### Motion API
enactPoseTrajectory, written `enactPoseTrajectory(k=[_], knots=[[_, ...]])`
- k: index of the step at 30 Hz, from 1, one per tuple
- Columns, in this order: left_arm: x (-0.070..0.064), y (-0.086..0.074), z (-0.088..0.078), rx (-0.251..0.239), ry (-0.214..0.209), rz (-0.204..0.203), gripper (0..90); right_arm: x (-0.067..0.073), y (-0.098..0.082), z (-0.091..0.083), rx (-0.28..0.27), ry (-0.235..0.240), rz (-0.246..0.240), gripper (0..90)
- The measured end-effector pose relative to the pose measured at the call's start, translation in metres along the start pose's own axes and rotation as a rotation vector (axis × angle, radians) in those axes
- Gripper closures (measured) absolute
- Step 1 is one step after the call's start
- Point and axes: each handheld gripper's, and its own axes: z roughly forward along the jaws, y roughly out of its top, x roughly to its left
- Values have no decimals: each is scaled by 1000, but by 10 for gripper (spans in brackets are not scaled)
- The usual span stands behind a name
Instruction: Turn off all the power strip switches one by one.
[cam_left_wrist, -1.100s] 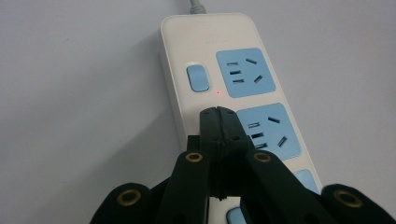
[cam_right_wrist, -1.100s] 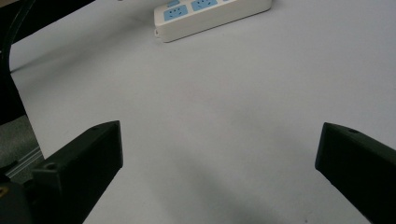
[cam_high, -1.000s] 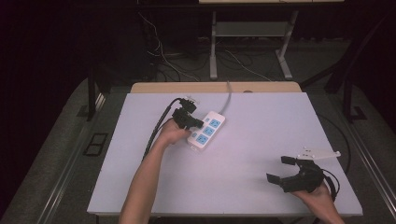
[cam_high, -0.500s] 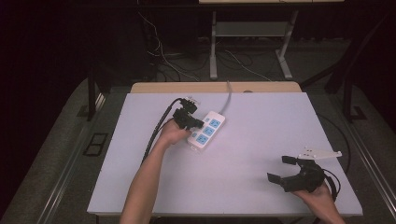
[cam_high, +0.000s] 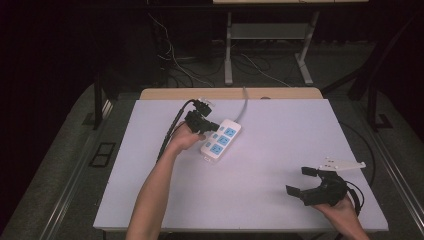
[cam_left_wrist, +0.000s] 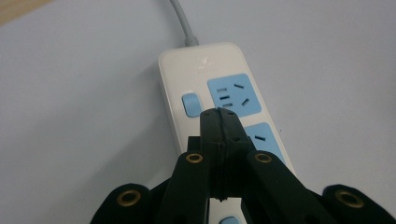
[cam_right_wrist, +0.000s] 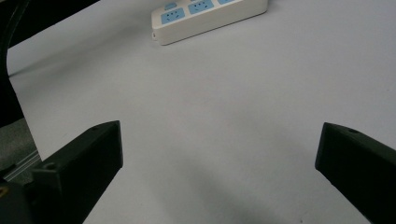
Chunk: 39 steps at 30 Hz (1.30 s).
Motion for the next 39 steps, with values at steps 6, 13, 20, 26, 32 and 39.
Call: enactPoseTrajectory(k=[6, 13, 20, 26, 32, 39], knots=[[1, 11, -6, -13, 11, -5, 895, 0, 0, 0, -1, 1, 0, 6], [1, 27, -3, -12, 19, 9, 895, 0, 0, 0, 1, 3, -3, 6], [4, 32, 9, 0, 24, 2, 895, 0, 0, 0, 2, 6, -3, 6], [5, 29, 21, 18, 26, -4, 894, 0, 0, -1, -1, 4, -2, 6], [7, 26, 27, 28, 26, -6, 895, 0, 0, 0, 0, 4, -2, 6], [11, 19, 34, 36, 28, -25, 894, 0, -1, 0, 1, 3, -1, 7]])
